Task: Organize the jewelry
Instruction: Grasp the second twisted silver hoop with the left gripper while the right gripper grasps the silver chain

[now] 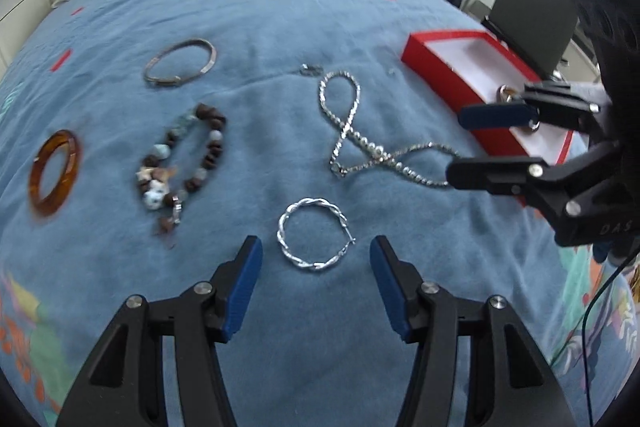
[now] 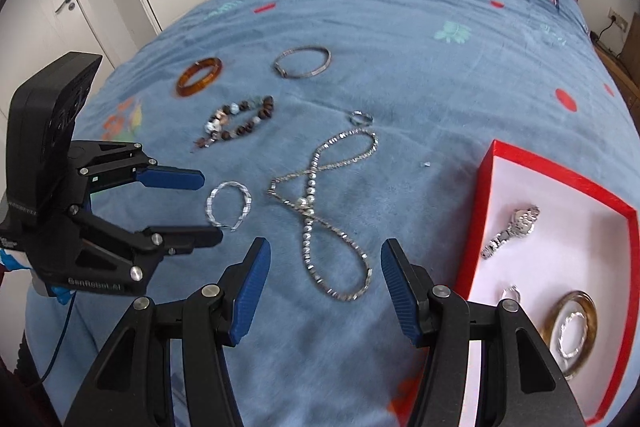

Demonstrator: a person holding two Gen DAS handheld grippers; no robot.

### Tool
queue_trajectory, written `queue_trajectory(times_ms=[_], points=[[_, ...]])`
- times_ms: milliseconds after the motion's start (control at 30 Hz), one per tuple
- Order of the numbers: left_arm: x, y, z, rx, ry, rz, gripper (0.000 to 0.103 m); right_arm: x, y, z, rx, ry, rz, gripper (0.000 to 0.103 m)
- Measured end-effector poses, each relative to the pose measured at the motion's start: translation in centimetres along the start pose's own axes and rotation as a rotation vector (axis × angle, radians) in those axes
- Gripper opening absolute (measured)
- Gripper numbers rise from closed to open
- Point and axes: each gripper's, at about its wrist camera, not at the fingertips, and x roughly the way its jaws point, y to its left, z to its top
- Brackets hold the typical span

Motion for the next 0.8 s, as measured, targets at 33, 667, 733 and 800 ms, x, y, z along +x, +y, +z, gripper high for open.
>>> queue_trajectory(times_ms=[33, 667, 733, 800], points=[[0.5, -0.1, 0.0, 0.011, 0.007, 0.005, 0.054, 0.5, -0.2, 0.1, 0.001, 0.009, 0.002, 0.057], [0.3, 1.3, -0.6, 0.034, -0.038, 0.018, 0.04, 4.7, -0.2, 0.4, -0.017, 0.108, 0.023, 0.01], [-0.3, 1.3, -0.9, 0.024, -0.042, 0.021, 0.04, 4.4, 0.2, 0.2, -0.022, 0.115, 0.02, 0.006], [-1.1, 1.4, -1.3, 0.017, -0.049, 0.027, 0.04, 3.8, 0.9, -0.2, -0.024, 0.112, 0.022, 0.005]])
